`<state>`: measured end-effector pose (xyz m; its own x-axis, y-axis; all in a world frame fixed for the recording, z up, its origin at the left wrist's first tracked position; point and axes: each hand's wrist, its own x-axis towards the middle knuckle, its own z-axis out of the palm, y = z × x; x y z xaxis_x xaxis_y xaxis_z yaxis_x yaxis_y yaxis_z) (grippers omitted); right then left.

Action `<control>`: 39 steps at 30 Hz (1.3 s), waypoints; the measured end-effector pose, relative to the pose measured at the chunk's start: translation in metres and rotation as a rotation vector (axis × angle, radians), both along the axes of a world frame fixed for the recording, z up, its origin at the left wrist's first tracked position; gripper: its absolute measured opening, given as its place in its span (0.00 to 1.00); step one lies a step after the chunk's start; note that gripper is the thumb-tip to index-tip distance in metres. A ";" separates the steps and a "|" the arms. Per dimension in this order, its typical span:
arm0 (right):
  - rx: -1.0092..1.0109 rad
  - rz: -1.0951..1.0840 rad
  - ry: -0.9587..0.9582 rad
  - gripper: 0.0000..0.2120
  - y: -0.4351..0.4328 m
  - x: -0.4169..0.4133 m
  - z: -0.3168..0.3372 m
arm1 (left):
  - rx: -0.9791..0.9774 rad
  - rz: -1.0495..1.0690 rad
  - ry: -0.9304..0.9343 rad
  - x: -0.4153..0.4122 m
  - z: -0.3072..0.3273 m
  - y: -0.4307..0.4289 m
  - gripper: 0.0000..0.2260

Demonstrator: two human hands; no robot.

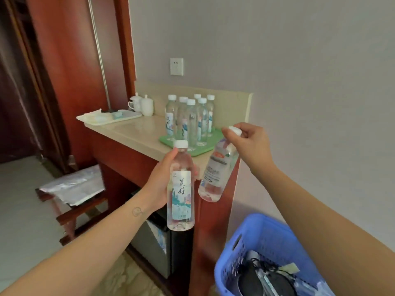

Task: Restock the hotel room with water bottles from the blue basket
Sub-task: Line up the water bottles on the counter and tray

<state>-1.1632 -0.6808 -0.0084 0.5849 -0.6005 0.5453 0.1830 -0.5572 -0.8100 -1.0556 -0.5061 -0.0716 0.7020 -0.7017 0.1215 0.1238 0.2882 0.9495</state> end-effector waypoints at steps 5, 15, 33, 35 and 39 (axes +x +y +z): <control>-0.024 0.084 -0.017 0.13 0.026 0.036 0.032 | 0.006 0.114 -0.045 0.036 0.030 0.016 0.22; -0.124 0.126 -0.001 0.13 0.010 0.112 0.082 | -0.032 0.136 -0.291 0.107 0.067 0.002 0.23; -0.266 0.075 0.122 0.10 -0.038 0.238 0.108 | -0.113 0.271 -0.463 0.253 0.084 -0.054 0.09; -0.301 0.059 0.150 0.11 -0.032 0.248 0.113 | -0.108 0.263 -0.471 0.270 0.086 -0.052 0.12; -0.307 0.020 0.212 0.11 -0.020 0.274 0.122 | -0.106 0.179 -0.443 0.308 0.090 -0.047 0.15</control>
<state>-0.8889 -0.7011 0.1131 0.7140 -0.4151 0.5639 0.0424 -0.7782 -0.6265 -0.7479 -0.5529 0.0187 0.6756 -0.5421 0.4997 -0.3456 0.3658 0.8641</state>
